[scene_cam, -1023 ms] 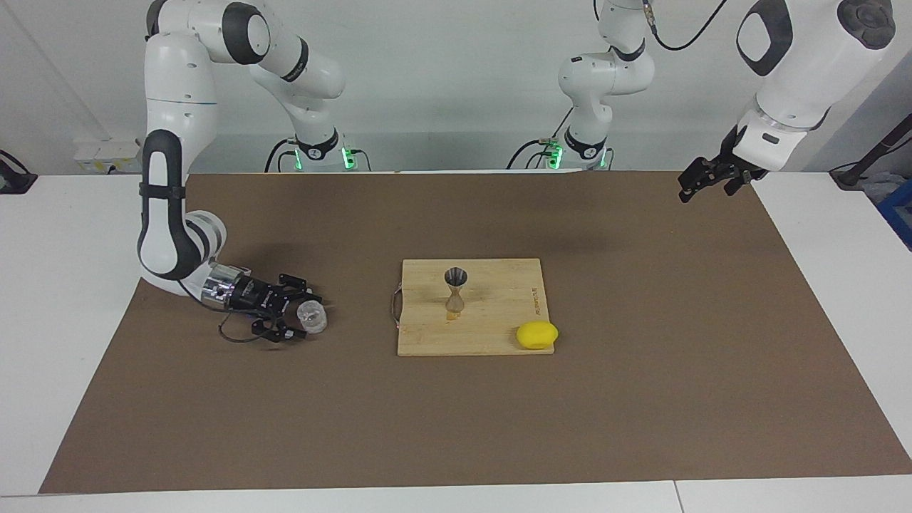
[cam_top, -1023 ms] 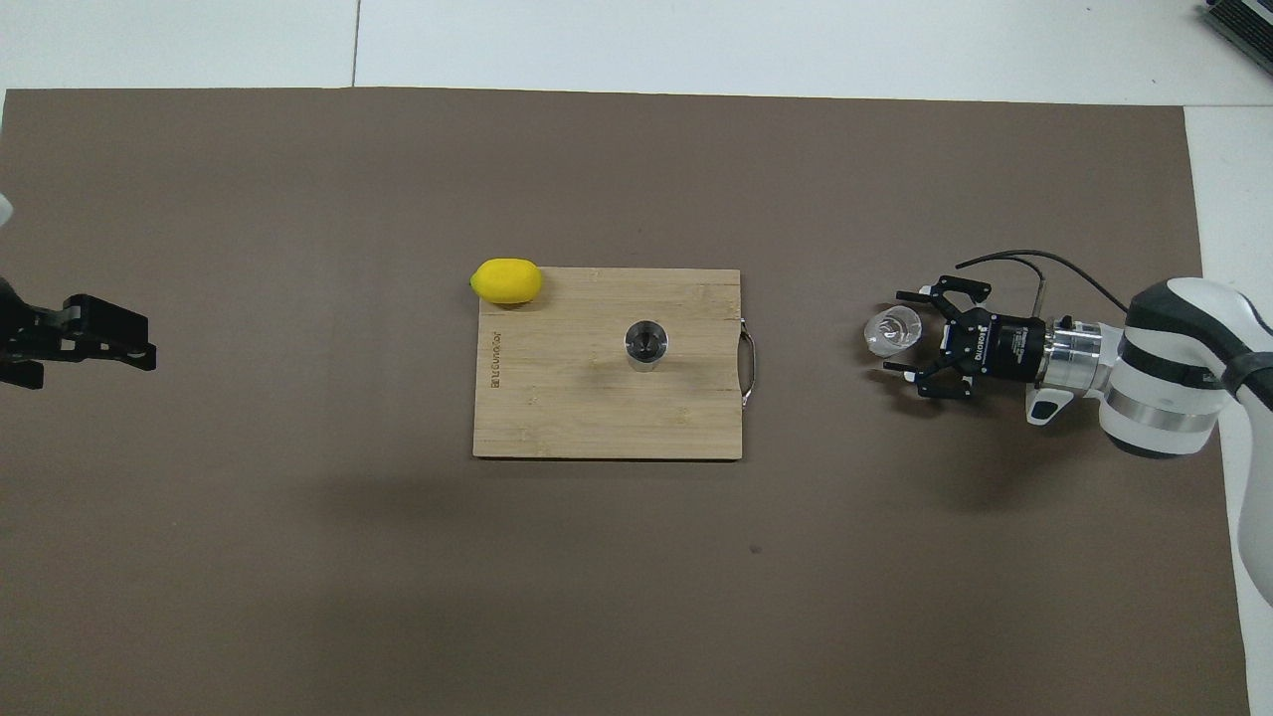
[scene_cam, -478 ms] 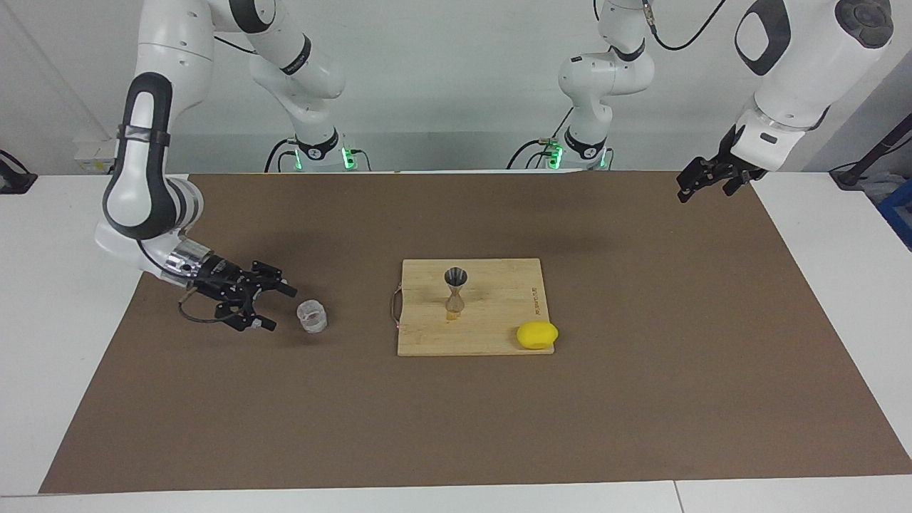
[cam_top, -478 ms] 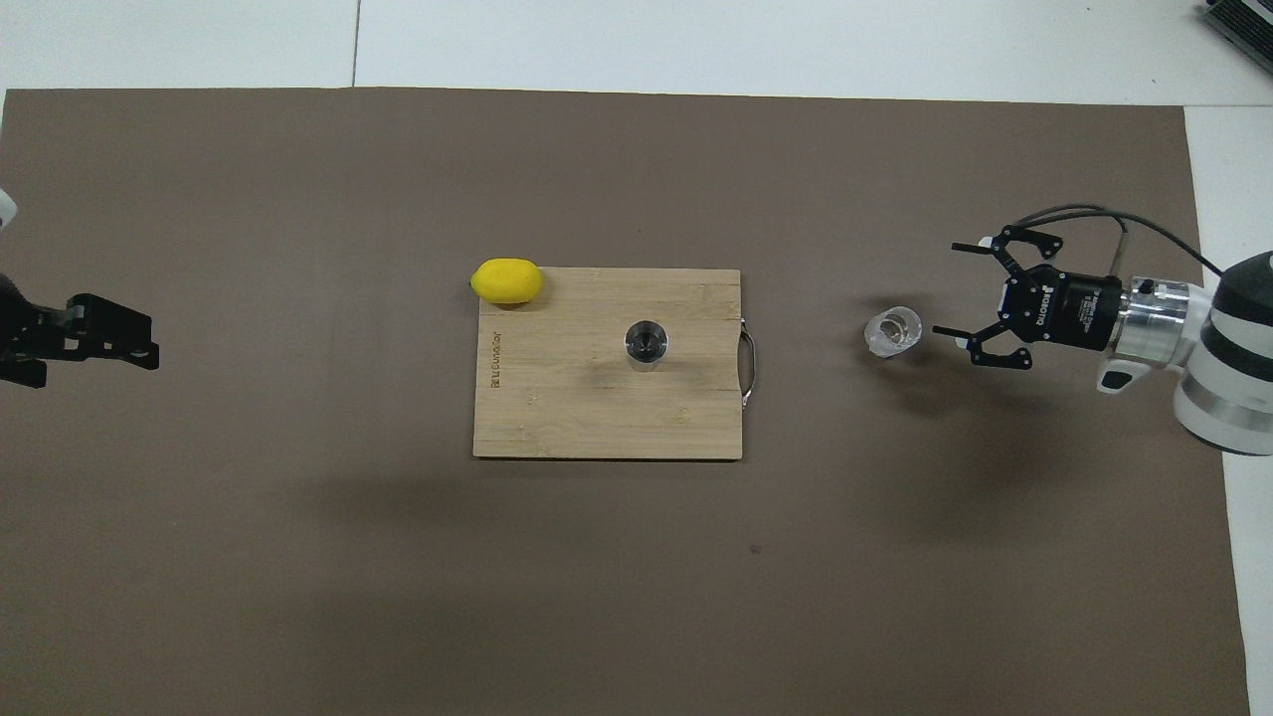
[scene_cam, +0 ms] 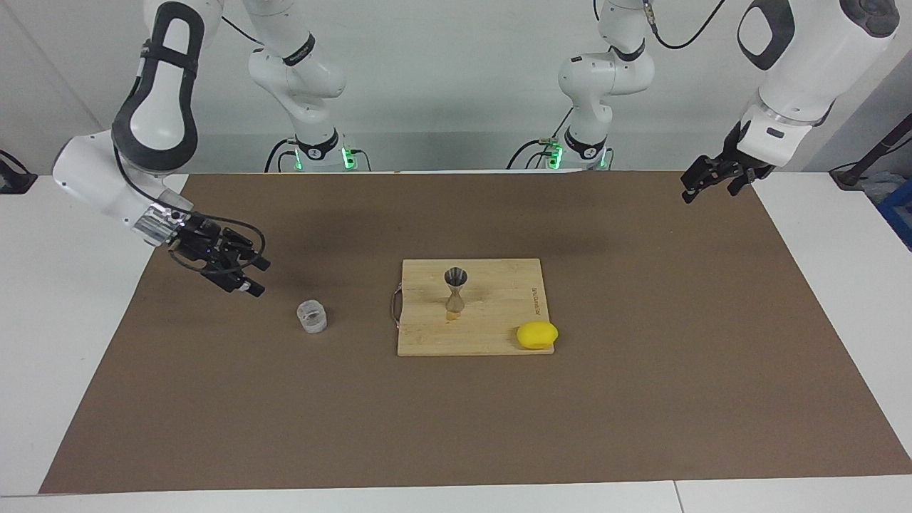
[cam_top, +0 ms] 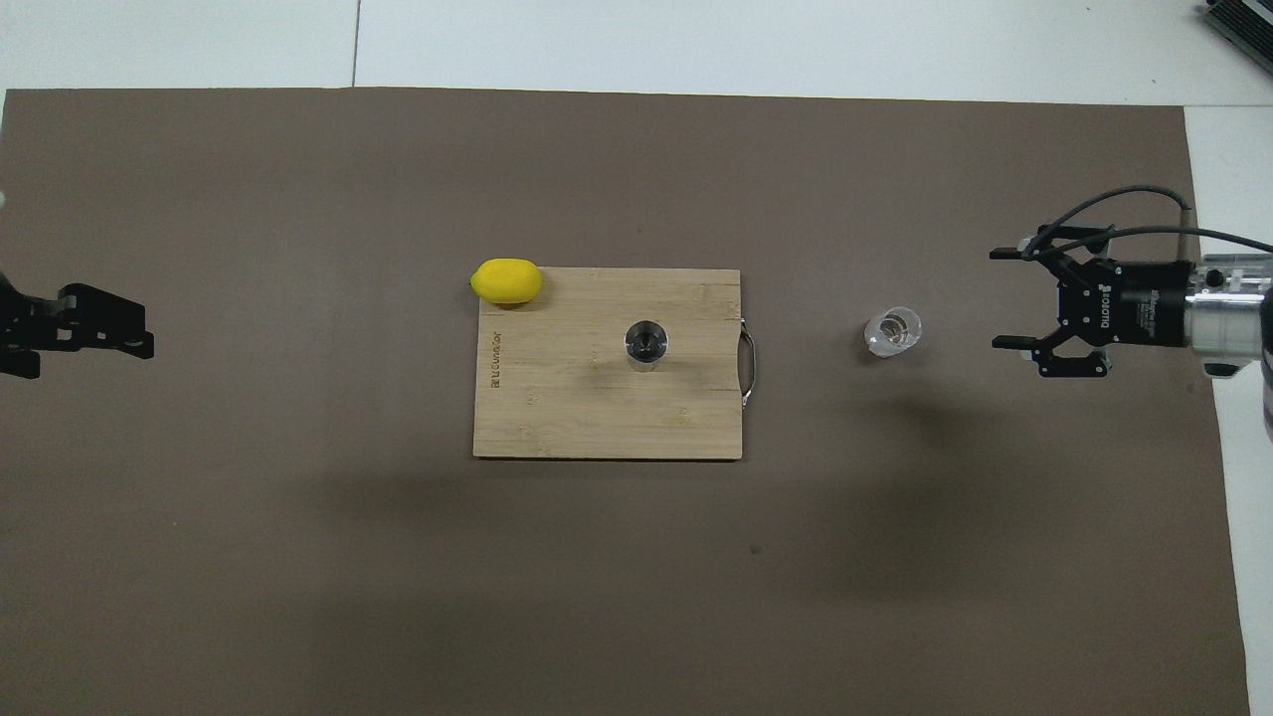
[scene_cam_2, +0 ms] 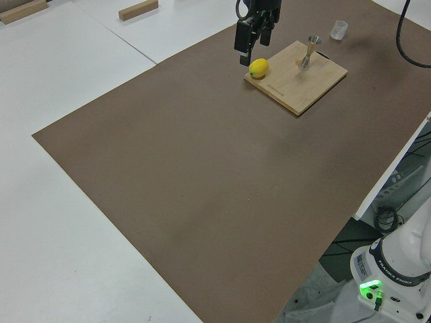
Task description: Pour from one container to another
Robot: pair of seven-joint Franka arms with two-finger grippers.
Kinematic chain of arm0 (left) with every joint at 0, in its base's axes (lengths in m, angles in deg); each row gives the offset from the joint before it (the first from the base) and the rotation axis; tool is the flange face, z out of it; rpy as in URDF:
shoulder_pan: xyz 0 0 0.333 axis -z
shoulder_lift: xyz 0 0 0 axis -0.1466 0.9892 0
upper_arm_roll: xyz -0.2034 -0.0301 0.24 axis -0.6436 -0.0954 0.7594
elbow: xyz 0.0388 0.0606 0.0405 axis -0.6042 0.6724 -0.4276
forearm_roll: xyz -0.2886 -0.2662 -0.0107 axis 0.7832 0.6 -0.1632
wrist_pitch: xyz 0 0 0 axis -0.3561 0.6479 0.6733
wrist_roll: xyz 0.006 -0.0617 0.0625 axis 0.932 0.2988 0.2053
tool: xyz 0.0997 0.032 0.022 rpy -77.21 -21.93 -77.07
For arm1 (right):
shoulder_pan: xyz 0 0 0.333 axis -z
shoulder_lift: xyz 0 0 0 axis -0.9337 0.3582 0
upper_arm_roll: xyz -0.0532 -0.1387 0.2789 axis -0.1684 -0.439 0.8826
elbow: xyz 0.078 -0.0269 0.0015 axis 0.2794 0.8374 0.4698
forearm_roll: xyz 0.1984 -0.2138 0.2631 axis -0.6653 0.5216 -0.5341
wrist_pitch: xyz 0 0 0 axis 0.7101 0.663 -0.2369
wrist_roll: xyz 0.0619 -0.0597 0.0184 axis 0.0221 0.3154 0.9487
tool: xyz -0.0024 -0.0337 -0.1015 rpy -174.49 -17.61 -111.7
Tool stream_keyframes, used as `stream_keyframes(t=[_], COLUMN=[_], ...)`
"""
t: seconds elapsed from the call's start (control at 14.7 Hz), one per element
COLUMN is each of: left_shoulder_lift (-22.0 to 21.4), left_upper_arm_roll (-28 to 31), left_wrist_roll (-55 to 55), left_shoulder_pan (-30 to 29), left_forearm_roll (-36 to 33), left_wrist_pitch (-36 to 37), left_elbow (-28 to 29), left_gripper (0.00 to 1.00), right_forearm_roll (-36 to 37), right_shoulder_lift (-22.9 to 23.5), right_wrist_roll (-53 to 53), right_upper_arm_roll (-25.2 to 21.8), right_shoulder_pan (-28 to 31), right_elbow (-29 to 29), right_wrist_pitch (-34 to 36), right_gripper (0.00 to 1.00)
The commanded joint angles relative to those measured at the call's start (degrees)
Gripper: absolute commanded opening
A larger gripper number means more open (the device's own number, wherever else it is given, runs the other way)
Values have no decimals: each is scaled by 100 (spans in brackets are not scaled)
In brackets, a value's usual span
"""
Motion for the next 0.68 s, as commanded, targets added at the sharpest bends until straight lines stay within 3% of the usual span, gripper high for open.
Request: stream_keyframes(t=[0.0, 0.14, 0.34, 0.61], left_shoulder_lift=[-34, -34, -42, -51], left_upper_arm_roll=[54, 37, 11, -7], left_wrist_roll=[-13, -13, -13, -22], left_shoulder_pan=[-36, -36, -36, -45], left_forearm_roll=[-120, -120, -120, -129], left_wrist_pitch=[17, 8, -1, 8], left_elbow=[-110, -128, -128, -119], left_gripper=[100, 100, 100, 100], right_forearm_roll=[1736, 2846, 3938, 4125], right_shoulder_lift=[-200, -261, -480, -613], right_wrist_roll=[149, 210, 526, 1019], right_upper_arm_roll=[30, 38, 56, 21], right_shoulder_pan=[-311, -584, -936, -1015], right_elbow=[-238, -424, -451, -1072], right_wrist_pitch=[-34, 45, 184, 1184], right_gripper=[100, 100, 100, 100])
